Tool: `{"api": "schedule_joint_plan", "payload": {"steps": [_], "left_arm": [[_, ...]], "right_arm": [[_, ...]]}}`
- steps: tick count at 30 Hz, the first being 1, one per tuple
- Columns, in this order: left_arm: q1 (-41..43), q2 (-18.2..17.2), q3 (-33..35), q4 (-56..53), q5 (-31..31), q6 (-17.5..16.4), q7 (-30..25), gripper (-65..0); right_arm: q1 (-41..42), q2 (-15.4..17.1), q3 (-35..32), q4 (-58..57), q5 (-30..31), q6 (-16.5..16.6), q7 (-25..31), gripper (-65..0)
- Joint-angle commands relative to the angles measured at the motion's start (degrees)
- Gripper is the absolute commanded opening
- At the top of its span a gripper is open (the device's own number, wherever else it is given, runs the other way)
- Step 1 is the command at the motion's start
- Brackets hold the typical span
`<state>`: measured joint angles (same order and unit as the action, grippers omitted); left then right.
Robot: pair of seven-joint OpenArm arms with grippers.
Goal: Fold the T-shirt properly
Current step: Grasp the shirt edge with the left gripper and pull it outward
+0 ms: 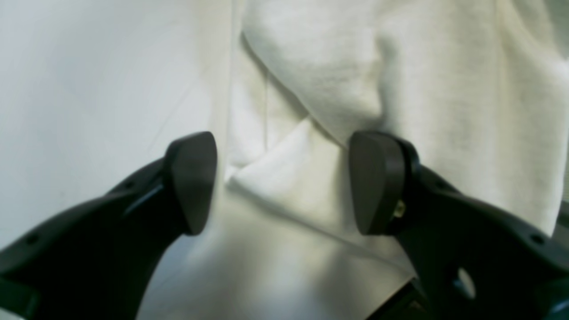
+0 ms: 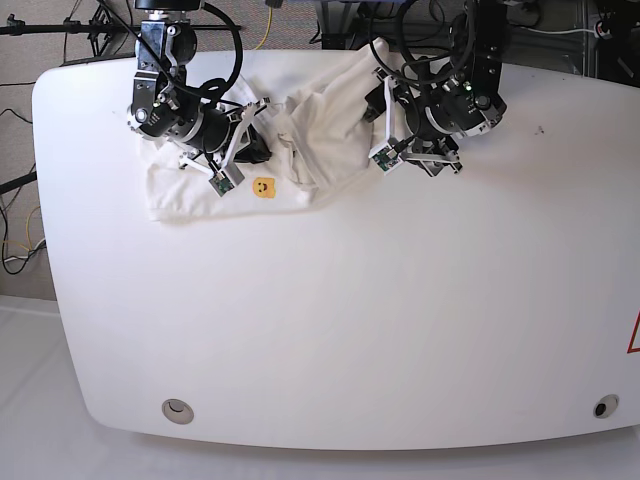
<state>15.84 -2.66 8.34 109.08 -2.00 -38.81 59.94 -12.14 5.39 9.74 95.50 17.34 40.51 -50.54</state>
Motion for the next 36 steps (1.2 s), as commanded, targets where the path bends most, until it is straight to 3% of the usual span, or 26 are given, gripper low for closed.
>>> {"api": "schedule_joint_plan", "payload": {"steps": [1,12,25,31,36], "left_arm": [[-0.7,-1.0,0.1,0.4,-0.4,0.2,-1.3,-22.3],[-4.7,-3.8,0.0,0.3,-0.4,0.2,-1.4,-22.3],[-7.4,-3.5,0.0,-4.9,-0.5,0.1,-1.4,-22.3],[-5.4,-3.2,0.1,-2.5,-0.9,-0.1,-1.3,-22.3],[-4.5,-1.0,0.1,1.6,-0.9,-0.2,-1.0,-22.3]], "right_arm": [[-0.4,0.4,0.1,-0.2,-3.0,-0.9,-2.8,-63.0],[0.0,0.4,0.1,-0.2,-3.0,-0.9,-2.8,-63.0],[1.4,0.3,0.1,0.0,-2.8,-1.0,-2.8,-63.0],[1.5,0.3,0.1,0.2,-2.5,-1.0,-2.8,-63.0],[2.6,0.3,0.1,0.3,-2.4,-1.0,-2.8,-63.0]]}}
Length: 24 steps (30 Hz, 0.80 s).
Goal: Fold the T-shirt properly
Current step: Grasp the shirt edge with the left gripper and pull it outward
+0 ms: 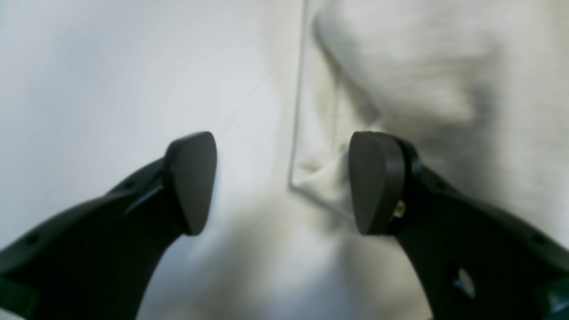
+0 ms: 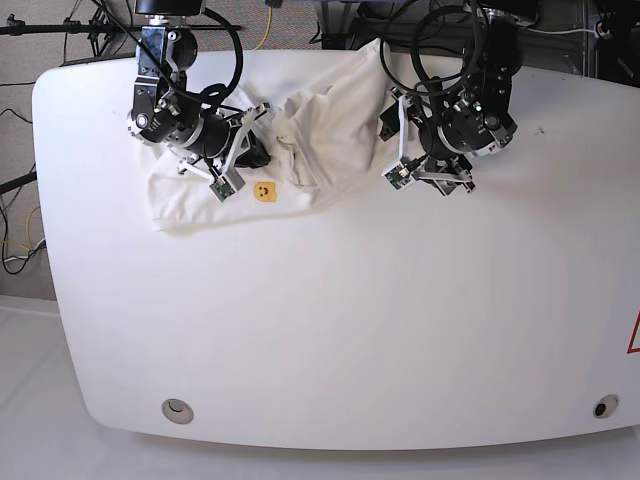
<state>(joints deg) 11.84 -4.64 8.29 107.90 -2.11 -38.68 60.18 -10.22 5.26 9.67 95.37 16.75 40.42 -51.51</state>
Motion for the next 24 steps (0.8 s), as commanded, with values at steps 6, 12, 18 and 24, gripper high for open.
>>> {"api": "schedule_joint_plan", "payload": {"steps": [6,12,18,24], "left_arm": [[-0.7,2.1,1.3,3.1,-0.7,-0.4,0.3,-22.4],[1.2,2.1,3.0,3.1,-0.7,-1.3,0.8,-37.4],[2.6,2.1,3.2,3.0,-0.6,-1.3,3.2,-65.0],[4.6,2.2,3.2,3.1,-0.6,-1.3,4.8,-65.0]], "right_arm": [[1.4,0.4,0.1,0.8,-2.0,-0.9,-1.8,-63.1],[1.6,0.5,0.1,1.3,-2.3,-0.9,-1.8,-63.1],[1.6,0.6,0.1,1.1,-2.4,-0.9,-1.8,-63.1],[1.6,0.6,0.1,0.9,-2.4,-0.9,-1.8,-63.1]]}}
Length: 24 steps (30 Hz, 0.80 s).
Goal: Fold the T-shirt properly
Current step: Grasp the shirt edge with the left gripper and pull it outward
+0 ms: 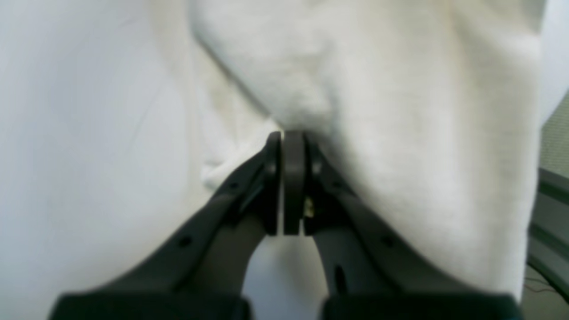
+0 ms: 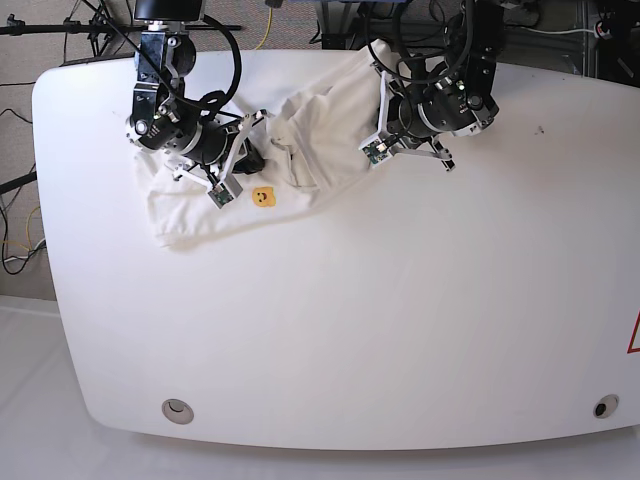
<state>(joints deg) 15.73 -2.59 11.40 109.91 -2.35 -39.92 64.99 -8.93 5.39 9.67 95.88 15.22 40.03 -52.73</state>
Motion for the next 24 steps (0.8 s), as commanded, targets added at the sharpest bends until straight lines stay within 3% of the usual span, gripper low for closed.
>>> {"api": "schedule_joint_plan", "payload": {"steps": [1,12,24], "left_arm": [[0.8,0.2,0.1,1.1,-0.3,-0.1,0.0,-65.0],[0.8,0.2,0.1,-1.0,-0.4,-0.1,-0.8,-65.0],[-0.9,-0.2,0.2,-9.7,-0.2,-0.1,-10.3,-65.0]], "right_arm": [[0.4,0.5,0.1,0.4,-0.8,-0.5,-0.6,-63.1],[0.4,0.5,0.1,0.3,-0.8,-0.5,-0.6,-63.1],[0.4,0.5,0.1,0.5,-0.8,-0.5,-0.6,-63.1]]}}
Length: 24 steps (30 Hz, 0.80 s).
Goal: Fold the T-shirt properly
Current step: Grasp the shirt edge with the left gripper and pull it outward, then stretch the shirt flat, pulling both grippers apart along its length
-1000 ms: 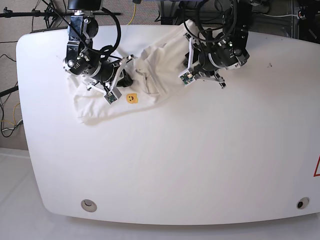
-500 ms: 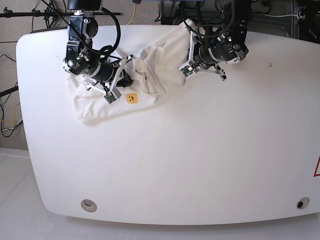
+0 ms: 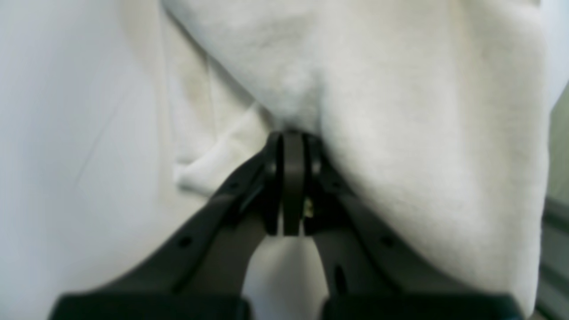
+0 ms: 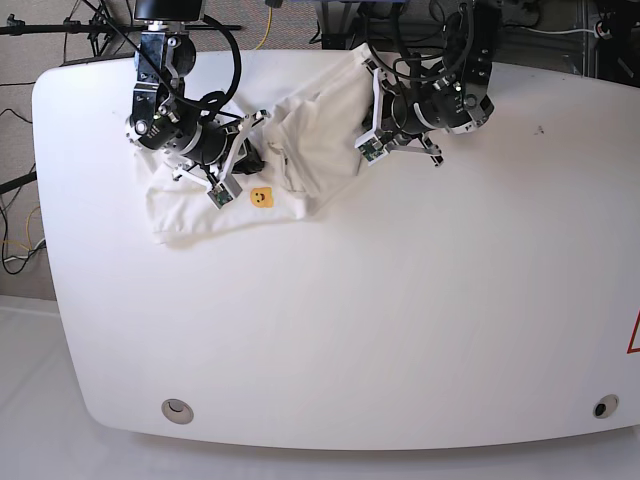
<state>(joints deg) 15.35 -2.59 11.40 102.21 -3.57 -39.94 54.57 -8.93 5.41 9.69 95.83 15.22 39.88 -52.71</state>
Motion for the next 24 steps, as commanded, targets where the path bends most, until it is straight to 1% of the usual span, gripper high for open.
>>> {"api": "schedule_joint_plan", "payload": {"steps": [1,5,11,17,20,24], "left_arm": [[-0.8,-0.2,0.2,-2.8,1.2,-0.1,-0.5,-65.0],[-2.0,-0.3,0.1,-6.7,1.2,-0.1,-3.1,-65.0],[-4.8,-1.4,0.1,-9.6,1.1,-0.1,-3.2,-65.0],[-6.8,-1.9,0.2,-9.6,1.1,-0.1,-3.3,-65.0],[-7.7,-3.6,0.2,-9.6,1.2,-0.1,-3.3,-65.0],[-8.9,-4.5,0.2,-9.8,1.2,-0.1,-3.3,-65.0]], "right_arm": [[0.4,0.4,0.1,0.7,-0.8,-0.4,-0.5,-63.1],[0.4,0.4,0.1,0.7,-0.8,-0.3,-0.5,-63.1],[0.5,0.4,0.7,0.7,-0.8,-0.3,-0.4,-63.1],[1.6,0.3,5.9,0.4,-0.8,-0.3,-0.4,-63.1],[1.6,0.3,8.2,0.4,-0.8,-0.2,-0.4,-63.1],[1.7,0.5,10.3,0.4,-0.9,-0.2,-0.4,-63.1]]}}
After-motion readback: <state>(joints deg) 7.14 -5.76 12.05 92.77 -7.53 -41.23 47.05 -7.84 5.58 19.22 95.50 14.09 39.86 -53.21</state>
